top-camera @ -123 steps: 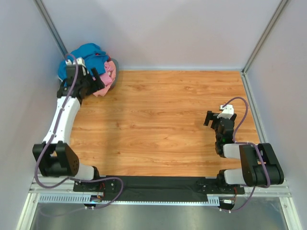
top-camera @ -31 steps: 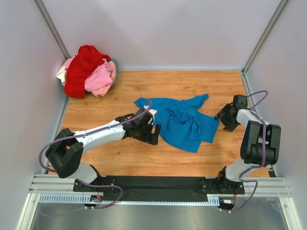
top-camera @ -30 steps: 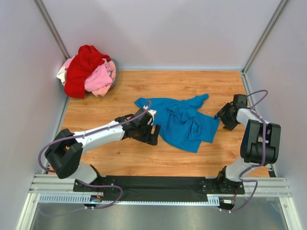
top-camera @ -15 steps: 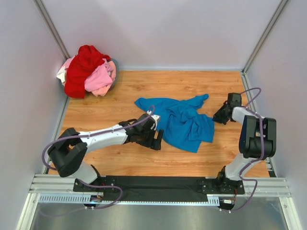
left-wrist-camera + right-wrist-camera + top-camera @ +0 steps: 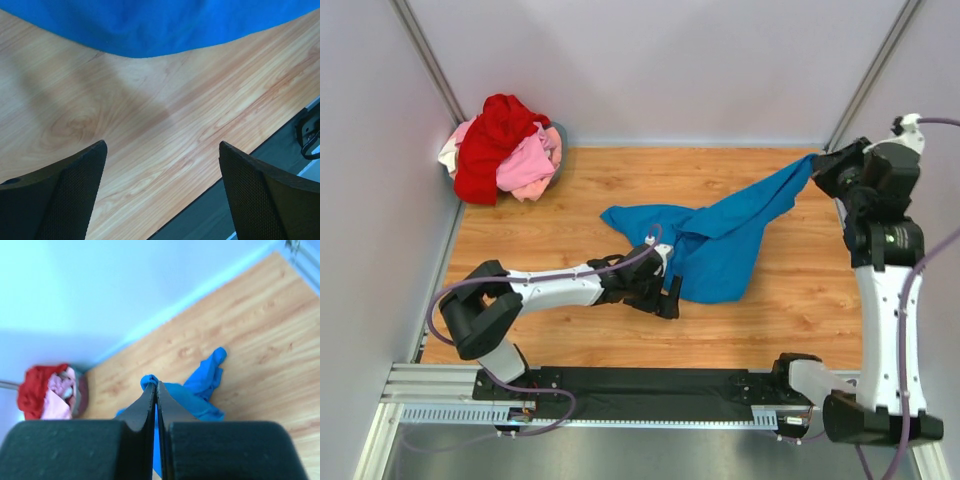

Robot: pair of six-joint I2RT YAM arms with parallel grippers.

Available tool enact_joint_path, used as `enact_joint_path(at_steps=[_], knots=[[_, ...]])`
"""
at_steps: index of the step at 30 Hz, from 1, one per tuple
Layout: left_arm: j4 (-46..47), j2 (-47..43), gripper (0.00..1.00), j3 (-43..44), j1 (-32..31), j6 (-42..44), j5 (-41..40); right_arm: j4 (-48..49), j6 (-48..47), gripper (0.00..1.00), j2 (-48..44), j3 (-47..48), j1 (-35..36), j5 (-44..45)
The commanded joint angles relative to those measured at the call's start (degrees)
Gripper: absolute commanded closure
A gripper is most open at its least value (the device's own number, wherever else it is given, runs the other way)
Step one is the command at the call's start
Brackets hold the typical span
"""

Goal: Fold and stack the t-shirts
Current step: Flatten the tshirt out

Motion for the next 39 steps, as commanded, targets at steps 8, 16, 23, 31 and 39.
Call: enact_joint_path(at_steps=[8,16,23,31,39], knots=[[1.88,11.23,0.0,12.38,-2.35,-1.02,-4.07,-8.5,-2.62,1.0,-4.09,-6.4,-0.25,5.19],[-4.6,19.76,0.08,21.79,-2.44,0.82,-9.86,-9.11,-4.9,0.99,-4.62,-6.67,-0.34,5.45],[-9.72,6.16,0.22,19.25,-0.25,4.68,-22.27,-9.74,0.01,1.0,-13.63,-15.34,-2.27,14.43],[-15.17,9.82,0.21,34.7,11.0,12.68,-16.13,-5.77,7.31,0.99,-19.82,-35.84,-3.59,6.78],[-19.48,28.98,0.2,58.85,14.0,19.88,-4.81,-5.78,7.93,1.0,-26.06,-42.08,-4.12,9.94]])
